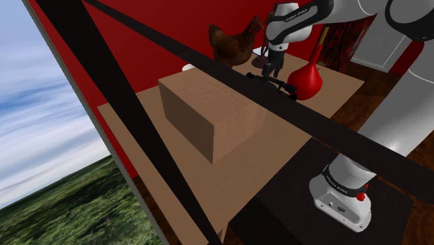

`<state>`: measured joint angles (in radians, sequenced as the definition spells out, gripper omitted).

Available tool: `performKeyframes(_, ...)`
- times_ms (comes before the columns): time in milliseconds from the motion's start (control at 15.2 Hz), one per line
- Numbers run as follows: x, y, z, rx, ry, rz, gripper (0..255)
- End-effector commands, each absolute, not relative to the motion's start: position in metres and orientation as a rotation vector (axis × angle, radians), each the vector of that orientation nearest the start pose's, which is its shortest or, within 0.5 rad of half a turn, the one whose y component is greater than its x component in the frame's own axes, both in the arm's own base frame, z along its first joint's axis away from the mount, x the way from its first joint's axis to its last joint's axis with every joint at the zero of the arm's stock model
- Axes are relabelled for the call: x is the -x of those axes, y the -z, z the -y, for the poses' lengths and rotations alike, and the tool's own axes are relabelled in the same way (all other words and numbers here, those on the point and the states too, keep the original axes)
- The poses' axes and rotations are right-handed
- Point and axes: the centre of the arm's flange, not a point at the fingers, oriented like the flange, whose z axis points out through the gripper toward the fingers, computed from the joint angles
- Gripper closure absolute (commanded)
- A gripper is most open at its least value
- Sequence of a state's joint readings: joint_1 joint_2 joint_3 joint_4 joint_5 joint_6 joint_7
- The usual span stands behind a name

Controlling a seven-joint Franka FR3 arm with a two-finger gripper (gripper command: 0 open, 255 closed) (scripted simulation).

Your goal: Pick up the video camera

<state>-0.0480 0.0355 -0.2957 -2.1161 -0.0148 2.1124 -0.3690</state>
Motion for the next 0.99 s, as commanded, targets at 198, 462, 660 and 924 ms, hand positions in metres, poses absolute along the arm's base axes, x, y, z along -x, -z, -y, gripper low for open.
performKeyframes(198,-0.512,-0.39,0.183,3.149,-0.067,0.052,255)
performKeyframes(462,-0.512,-0.39,0.183,3.149,-0.067,0.052,255)
performKeyframes(660,-0.512,-0.39,0.183,3.149,-0.067,0.052,255)
performKeyframes(924,-0.512,-0.411,0.183,3.149,-0.067,0.052,255)
